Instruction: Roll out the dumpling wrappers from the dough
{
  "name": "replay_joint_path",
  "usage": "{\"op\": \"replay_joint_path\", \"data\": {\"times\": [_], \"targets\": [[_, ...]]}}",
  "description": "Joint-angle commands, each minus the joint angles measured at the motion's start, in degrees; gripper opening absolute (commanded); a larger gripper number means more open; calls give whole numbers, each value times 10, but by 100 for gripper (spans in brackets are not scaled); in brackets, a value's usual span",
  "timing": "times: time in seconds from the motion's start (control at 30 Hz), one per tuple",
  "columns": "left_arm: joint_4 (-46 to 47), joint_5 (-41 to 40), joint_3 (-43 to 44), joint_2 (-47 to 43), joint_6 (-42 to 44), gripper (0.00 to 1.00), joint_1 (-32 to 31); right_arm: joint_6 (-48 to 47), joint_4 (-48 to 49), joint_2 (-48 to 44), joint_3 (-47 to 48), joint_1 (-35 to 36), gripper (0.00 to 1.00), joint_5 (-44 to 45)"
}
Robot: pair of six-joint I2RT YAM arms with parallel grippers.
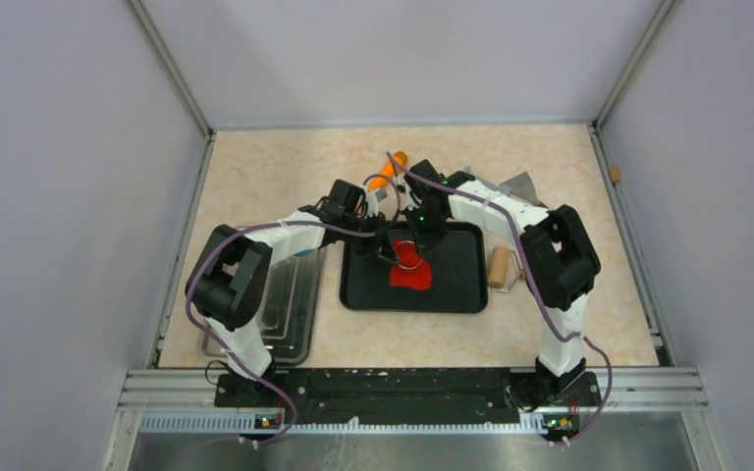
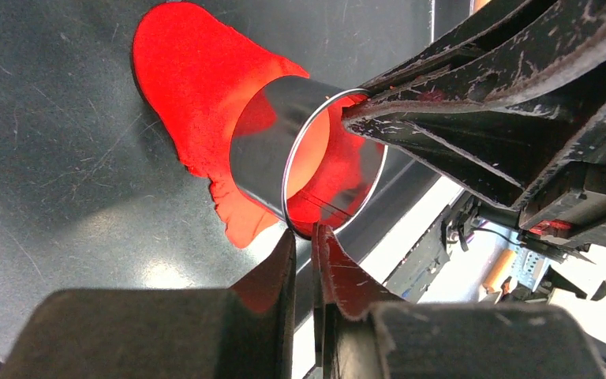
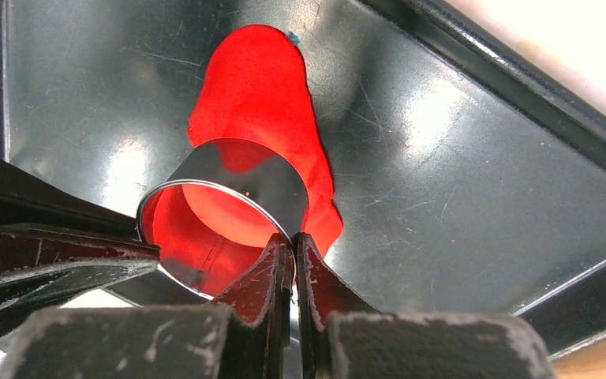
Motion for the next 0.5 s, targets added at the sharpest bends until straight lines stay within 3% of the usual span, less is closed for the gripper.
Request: {"op": "replay_joint_path", "data": {"times": [0.0, 0.47], "targets": [[12, -18, -21, 11, 12, 12, -7, 0, 15, -16, -1, 8, 0, -19], [14, -23, -30, 10, 13, 10, -11, 5, 13, -9, -15, 8, 0, -40]]}}
